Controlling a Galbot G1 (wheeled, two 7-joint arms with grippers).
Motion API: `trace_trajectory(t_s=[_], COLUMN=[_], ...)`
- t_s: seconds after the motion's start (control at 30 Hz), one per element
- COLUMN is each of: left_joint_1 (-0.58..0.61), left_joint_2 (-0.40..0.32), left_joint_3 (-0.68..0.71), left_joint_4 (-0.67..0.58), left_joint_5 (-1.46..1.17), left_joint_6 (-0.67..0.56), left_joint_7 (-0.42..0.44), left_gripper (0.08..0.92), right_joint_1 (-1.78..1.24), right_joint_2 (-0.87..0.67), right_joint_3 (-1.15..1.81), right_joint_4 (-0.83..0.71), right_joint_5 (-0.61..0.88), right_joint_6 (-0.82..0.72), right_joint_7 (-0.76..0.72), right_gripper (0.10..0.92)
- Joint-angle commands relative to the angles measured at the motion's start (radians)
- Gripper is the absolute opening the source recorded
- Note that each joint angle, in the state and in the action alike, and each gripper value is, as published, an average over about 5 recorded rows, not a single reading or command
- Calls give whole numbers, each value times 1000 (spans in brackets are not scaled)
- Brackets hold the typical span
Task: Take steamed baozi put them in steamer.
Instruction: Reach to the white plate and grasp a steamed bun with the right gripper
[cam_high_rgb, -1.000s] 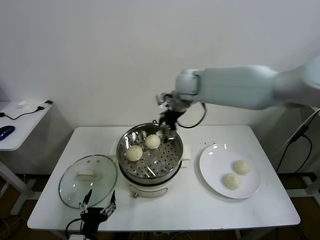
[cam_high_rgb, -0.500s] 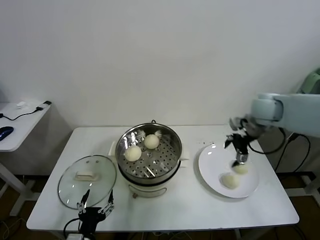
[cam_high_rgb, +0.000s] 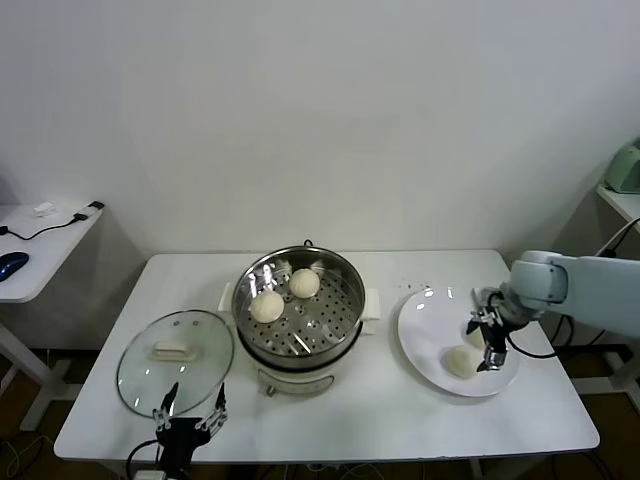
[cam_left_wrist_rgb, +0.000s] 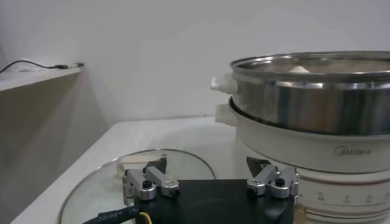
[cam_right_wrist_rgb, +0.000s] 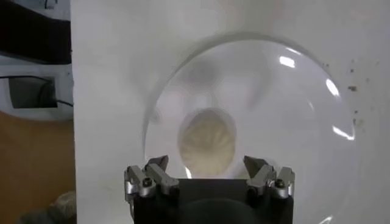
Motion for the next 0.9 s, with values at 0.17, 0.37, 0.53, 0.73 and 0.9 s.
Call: trace_trajectory(t_s=[0.17,0.37,0.53,0.73,0.9], left_joint_1=[-1,1,4,9,12], left_joint_2=[6,8,7,5,3], left_joint_3=[1,3,3,6,9], left_joint_4=[8,8,6,0,-3], left_joint_5=[-1,-1,-1,0,1], left_joint_6=[-2,-3,-4,-6,-6], left_joint_7=[0,0,-1,-1,-1], left_gripper=[823,823,823,823,823], right_joint_1=[-203,-200,-188,-165,-96], right_joint_2=[7,43,52,57,61], right_joint_3=[152,163,140,117,94], right_joint_4=[-77,-90,-91,-84,-62], right_joint_5=[-35,-19,-25,-34,-41], right_joint_6=[-35,-37,-36,-37,-27], right_joint_7=[62,62,47,34,7], right_gripper=[823,823,795,647,612])
